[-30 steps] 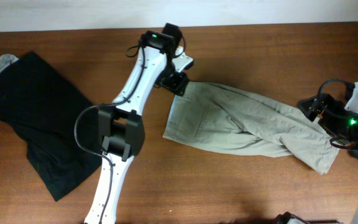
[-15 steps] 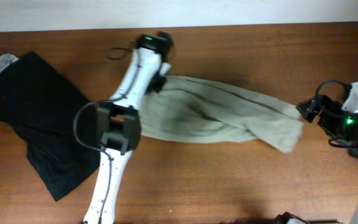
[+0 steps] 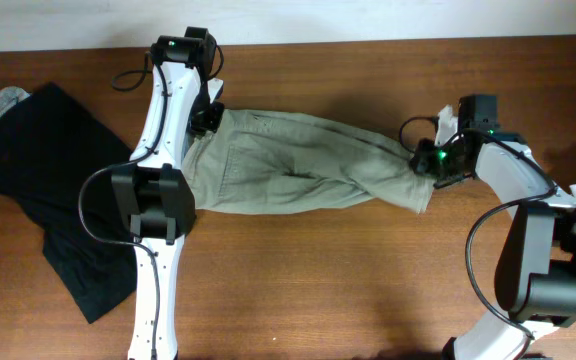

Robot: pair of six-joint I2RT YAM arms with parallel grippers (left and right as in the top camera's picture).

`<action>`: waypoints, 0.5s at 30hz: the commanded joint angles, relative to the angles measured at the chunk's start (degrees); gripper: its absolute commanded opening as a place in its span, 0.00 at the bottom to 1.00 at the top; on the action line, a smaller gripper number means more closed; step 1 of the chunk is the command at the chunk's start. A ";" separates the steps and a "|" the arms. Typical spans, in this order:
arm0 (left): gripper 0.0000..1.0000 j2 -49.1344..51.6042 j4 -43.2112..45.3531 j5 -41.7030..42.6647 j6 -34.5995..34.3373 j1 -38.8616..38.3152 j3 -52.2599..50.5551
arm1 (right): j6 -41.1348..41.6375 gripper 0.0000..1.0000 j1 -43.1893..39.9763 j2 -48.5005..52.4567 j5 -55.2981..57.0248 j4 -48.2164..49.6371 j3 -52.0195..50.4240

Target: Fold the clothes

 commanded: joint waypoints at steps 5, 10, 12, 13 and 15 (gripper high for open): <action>0.13 -3.02 -0.13 1.90 0.35 0.04 0.96 | 7.39 0.05 -3.37 -0.68 -4.00 24.24 6.14; 0.67 -4.83 1.88 2.47 0.37 0.81 0.96 | 7.78 0.35 -7.28 -1.70 -6.60 18.43 6.25; 0.83 -4.57 5.97 7.39 0.39 0.79 0.83 | 7.54 0.38 -7.54 -1.70 -6.60 14.38 6.25; 0.86 -4.31 8.09 7.72 0.66 0.79 0.83 | 7.54 0.50 -7.54 -1.70 -6.58 12.37 6.25; 0.82 -3.06 8.31 7.76 0.68 0.79 0.83 | 6.14 0.55 -7.54 -1.70 -6.58 9.18 6.25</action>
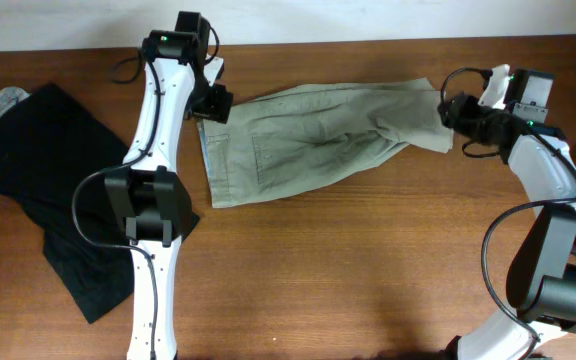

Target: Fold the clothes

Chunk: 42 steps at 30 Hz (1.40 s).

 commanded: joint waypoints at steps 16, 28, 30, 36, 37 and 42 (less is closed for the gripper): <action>0.00 6.38 -3.63 4.22 4.04 1.42 7.74 | -2.93 0.59 -0.11 -1.40 1.27 -1.05 0.52; 0.00 -9.07 -14.91 10.19 2.03 -4.11 23.12 | -5.97 0.72 -0.11 4.48 2.86 10.75 0.52; 0.00 -10.80 -14.91 8.87 1.79 -7.02 22.05 | -5.92 0.72 -0.11 5.73 2.43 12.83 0.52; 0.00 -21.14 -14.91 -1.20 -0.90 -12.52 9.62 | -5.68 0.72 0.04 10.40 0.00 16.72 0.52; 0.00 -22.95 -14.91 -1.20 -1.62 -12.52 7.96 | -5.01 0.72 0.07 11.19 -0.55 17.64 0.52; 0.00 -30.14 -14.91 -1.20 -3.85 -12.66 -2.54 | -2.16 0.72 1.81 14.91 -0.52 21.92 0.52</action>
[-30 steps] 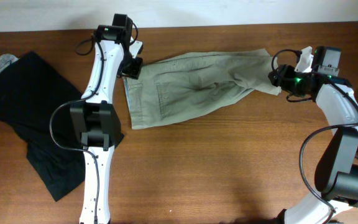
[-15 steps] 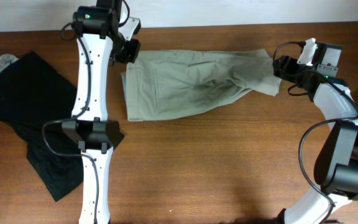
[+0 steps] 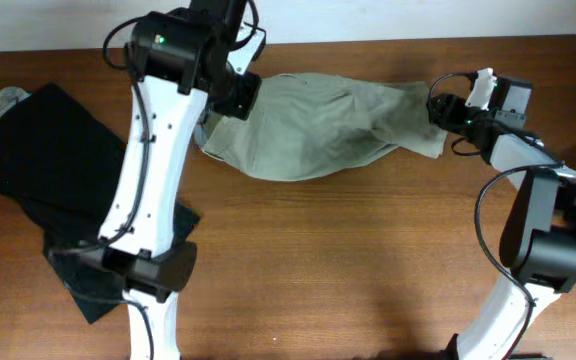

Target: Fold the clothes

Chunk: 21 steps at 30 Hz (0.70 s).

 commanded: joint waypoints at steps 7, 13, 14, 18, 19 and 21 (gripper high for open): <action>0.00 -5.84 0.07 -4.81 -5.27 -0.07 -14.51 | 5.88 0.55 2.89 7.65 -2.01 9.79 0.50; 0.00 -5.86 0.07 -6.80 -6.49 0.98 -14.56 | 5.95 0.04 -0.46 6.43 -19.28 11.21 3.41; 0.00 -5.86 0.07 -7.58 -7.76 2.08 -14.56 | 5.95 0.04 -1.68 4.39 -21.53 9.25 3.41; 0.00 -7.21 0.07 -7.26 -10.69 5.62 -14.53 | 4.09 0.04 -4.37 -8.66 -20.70 -10.88 3.39; 0.00 -8.11 0.07 -7.28 -11.21 6.12 -14.53 | 3.67 0.04 -4.46 -12.15 -18.86 -15.85 3.39; 0.01 -11.30 0.07 -7.26 -11.21 7.15 -14.53 | 2.62 0.04 -4.42 -21.46 -12.55 -28.63 3.39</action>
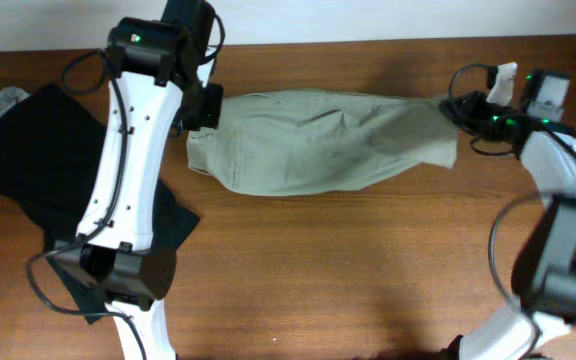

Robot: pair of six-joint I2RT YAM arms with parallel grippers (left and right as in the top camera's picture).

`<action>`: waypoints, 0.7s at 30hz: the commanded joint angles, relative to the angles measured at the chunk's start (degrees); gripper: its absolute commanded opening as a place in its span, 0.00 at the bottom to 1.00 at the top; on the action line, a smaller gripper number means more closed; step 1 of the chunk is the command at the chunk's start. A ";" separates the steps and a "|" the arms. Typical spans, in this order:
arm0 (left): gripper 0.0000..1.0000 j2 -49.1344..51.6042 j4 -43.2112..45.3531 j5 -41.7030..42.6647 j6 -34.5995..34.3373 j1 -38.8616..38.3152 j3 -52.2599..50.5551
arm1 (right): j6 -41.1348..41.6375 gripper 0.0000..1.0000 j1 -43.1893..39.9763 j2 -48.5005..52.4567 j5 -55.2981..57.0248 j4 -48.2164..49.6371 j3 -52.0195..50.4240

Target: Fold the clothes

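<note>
A pair of olive-green trousers [318,140] hangs stretched between my two grippers above the back of the table, sagging in the middle. My left gripper [208,108] is shut on the waistband end at the left. My right gripper [458,112] is shut on the leg end at the right. The cloth hides both sets of fingertips.
A black garment [38,190] lies spread at the left of the wooden table [348,270], with a grey cloth under its far corner. Something white shows at the right edge.
Both grippers have moved apart, the left one further left and the right one further right. The trousers hang more stretched and lie wider across the table.
The trousers lay flat on the table with a gripper at each end. Then the leg end was raised toward the back right. Then both ends were held up with the cloth sagging, and now it is pulled out wider.
</note>
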 commanded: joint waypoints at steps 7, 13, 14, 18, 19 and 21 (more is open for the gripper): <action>0.00 -13.73 0.17 -5.49 -1.14 1.79 -0.13 | -7.15 0.04 -0.07 -29.29 12.59 -22.71 0.61; 0.00 -21.24 3.96 -7.91 -1.07 1.77 -0.13 | -6.12 0.04 0.00 -40.19 11.98 -21.70 0.59; 0.00 -20.83 6.23 -7.89 -0.20 1.77 -0.15 | -6.12 0.04 0.00 -38.95 12.09 -20.90 0.59; 0.00 -15.26 26.38 -6.67 11.37 1.77 -0.20 | -3.93 0.04 0.00 -26.27 10.49 -3.89 0.61; 0.00 -13.86 30.49 -6.67 13.49 1.77 -0.20 | -3.96 0.04 0.00 -23.39 7.89 1.70 0.61; 0.00 -11.76 30.45 -6.29 13.99 1.77 -0.20 | -4.26 0.04 0.00 -20.31 5.57 2.93 0.61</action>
